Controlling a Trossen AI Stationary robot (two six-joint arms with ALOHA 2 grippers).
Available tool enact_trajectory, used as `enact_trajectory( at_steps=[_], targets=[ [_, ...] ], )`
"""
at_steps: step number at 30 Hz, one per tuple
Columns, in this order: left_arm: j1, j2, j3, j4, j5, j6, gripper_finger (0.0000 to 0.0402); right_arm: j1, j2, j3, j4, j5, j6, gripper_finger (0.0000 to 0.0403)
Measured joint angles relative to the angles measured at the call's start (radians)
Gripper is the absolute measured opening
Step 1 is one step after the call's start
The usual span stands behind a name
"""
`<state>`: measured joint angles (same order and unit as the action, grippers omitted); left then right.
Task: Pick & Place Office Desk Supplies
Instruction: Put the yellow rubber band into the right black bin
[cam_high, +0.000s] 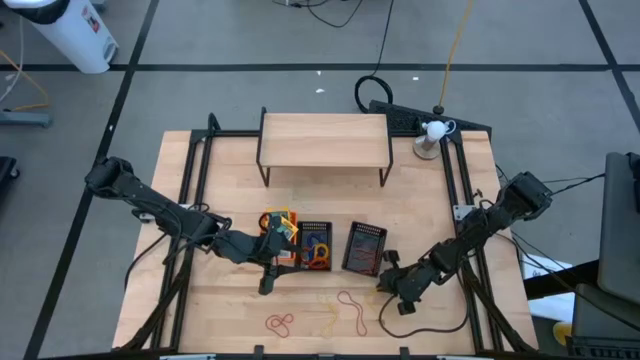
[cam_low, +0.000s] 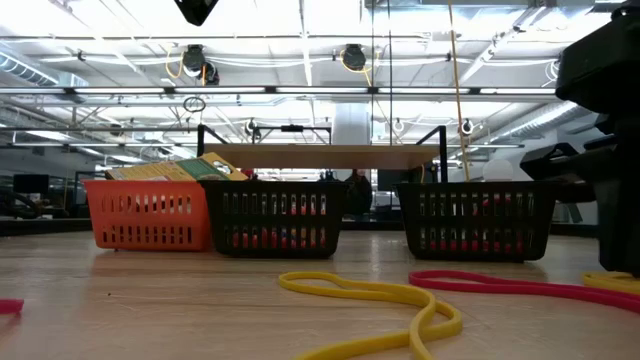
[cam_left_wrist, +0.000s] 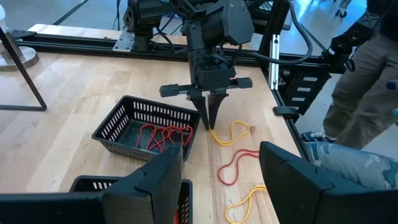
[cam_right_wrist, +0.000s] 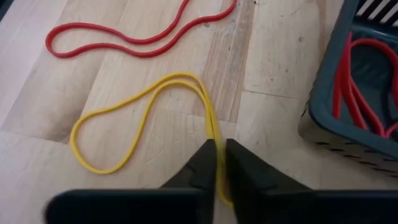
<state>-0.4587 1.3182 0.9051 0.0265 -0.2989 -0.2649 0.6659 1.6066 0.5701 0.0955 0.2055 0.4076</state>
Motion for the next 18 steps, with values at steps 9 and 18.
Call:
enact_trajectory(
  at_steps=[9, 18],
  targets=[
    [0.0, 0.0, 0.0, 0.0, 0.0, 0.009, 0.0209, -0.003, 0.0, -0.001, 0.102, 0.025, 0.103, 0.0001],
    [0.0, 0.0, 0.0, 0.001, -0.032, 0.024, 0.0209, -0.004, -0.072, 0.007, 0.241, 0.027, 0.05, 0.0001]
  ],
)
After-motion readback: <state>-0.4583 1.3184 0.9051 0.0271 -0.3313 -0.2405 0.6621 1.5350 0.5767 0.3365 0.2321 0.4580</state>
